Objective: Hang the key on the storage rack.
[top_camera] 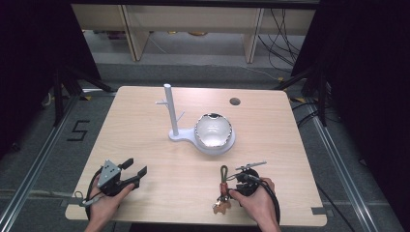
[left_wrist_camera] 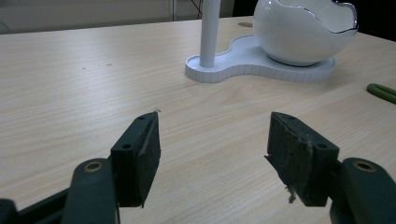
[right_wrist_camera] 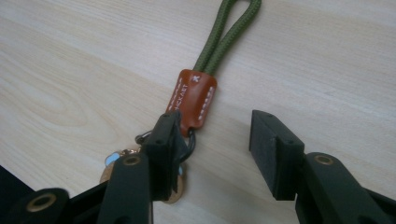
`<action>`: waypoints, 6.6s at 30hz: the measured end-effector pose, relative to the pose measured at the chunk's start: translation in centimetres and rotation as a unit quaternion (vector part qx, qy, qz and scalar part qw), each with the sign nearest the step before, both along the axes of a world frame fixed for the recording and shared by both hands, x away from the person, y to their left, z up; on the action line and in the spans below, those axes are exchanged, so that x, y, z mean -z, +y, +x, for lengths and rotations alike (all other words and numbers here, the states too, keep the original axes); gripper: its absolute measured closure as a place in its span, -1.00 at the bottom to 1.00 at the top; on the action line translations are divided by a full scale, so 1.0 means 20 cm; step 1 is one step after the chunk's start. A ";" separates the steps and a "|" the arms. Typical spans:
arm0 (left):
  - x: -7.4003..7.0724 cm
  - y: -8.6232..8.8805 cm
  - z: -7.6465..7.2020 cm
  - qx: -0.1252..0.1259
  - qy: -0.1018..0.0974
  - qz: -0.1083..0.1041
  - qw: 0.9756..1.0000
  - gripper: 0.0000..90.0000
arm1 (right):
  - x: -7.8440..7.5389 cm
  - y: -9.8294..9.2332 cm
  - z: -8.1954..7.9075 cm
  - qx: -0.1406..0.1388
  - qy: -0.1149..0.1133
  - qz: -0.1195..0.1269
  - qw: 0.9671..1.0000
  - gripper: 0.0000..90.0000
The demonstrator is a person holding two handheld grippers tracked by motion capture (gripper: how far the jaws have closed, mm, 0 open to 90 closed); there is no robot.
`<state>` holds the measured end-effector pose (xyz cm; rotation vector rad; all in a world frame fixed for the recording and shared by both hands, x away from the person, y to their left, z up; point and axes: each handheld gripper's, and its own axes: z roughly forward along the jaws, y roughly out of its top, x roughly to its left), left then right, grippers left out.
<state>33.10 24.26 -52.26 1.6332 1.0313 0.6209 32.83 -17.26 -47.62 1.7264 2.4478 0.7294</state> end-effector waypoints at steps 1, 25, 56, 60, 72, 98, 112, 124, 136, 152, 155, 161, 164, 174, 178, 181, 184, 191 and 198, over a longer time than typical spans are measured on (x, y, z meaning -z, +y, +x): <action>0.00 0.00 0.00 0.002 0.000 -0.003 1.000 -0.23 | -0.01 0.01 0.00 0.012 0.014 -0.009 1.000 0.24; 0.00 0.00 -0.01 -0.009 0.001 -0.003 1.000 -0.19 | -0.05 0.17 0.13 -0.019 0.082 -0.063 0.994 0.28; 0.00 -0.01 -0.02 -0.001 0.000 -0.002 1.000 -0.18 | 0.00 0.29 0.19 -0.011 0.116 -0.112 0.987 0.29; 0.00 -0.02 -0.02 -0.002 0.000 -0.001 1.000 -0.18 | 0.00 0.30 0.19 -0.008 0.113 -0.127 0.985 0.32; 0.00 -0.01 -0.02 -0.001 0.000 -0.002 1.000 -0.18 | 0.00 0.30 0.17 -0.023 0.096 -0.151 0.984 0.50; 0.00 -0.02 -0.02 -0.003 0.000 -0.001 1.000 -0.17 | -0.03 0.19 0.07 -0.069 -0.022 -0.053 0.996 0.52; 0.00 -0.02 -0.02 -0.005 0.003 -0.006 1.000 -0.17 | -0.01 0.12 -0.01 -0.095 -0.106 0.018 0.990 0.51; 0.00 -0.02 -0.02 -0.006 0.004 -0.009 1.000 -0.17 | 0.01 0.09 -0.04 -0.129 -0.169 0.038 0.976 0.51; 0.00 -0.02 -0.02 -0.006 0.004 -0.007 1.000 -0.17 | 0.03 0.03 -0.08 -0.127 -0.227 0.069 0.963 0.52; 0.00 -0.02 -0.02 -0.007 0.005 -0.007 1.000 -0.17 | 0.03 0.00 -0.11 -0.125 -0.295 0.104 0.942 0.52; 0.00 -0.02 -0.02 -0.007 0.004 -0.007 1.000 -0.17 | 0.02 0.00 -0.11 -0.133 -0.315 0.113 0.933 0.52; 0.00 -0.02 -0.02 -0.008 0.005 -0.008 1.000 -0.17 | 0.00 0.01 -0.12 -0.125 -0.327 0.128 0.928 0.52; 0.00 -0.02 -0.02 -0.008 0.005 -0.008 1.000 -0.17 | 0.00 0.01 -0.11 -0.126 -0.342 0.124 0.923 0.52; 0.00 -0.02 -0.02 -0.008 0.004 -0.008 1.000 -0.17 | -0.04 0.01 -0.12 -0.116 -0.354 0.140 0.917 0.52; 0.00 -0.02 -0.02 -0.008 0.004 -0.009 1.000 -0.17 | -0.05 0.02 -0.12 -0.110 -0.357 0.145 0.916 0.52; 0.00 -0.02 -0.02 -0.008 0.004 -0.009 1.000 -0.18 | -0.06 0.02 -0.12 -0.111 -0.360 0.142 0.915 0.52; 0.00 -0.02 -0.02 -0.008 0.004 -0.009 1.000 -0.18 | -0.07 0.03 -0.12 -0.112 -0.370 0.142 0.911 0.52; 0.00 -0.02 -0.02 -0.008 0.004 -0.009 1.000 -0.18 | -0.09 0.04 -0.12 -0.099 -0.377 0.154 0.908 0.52; 0.00 -0.02 -0.02 -0.008 0.004 -0.009 1.000 -0.18 | -0.10 0.04 -0.11 -0.109 -0.391 0.154 0.901 0.52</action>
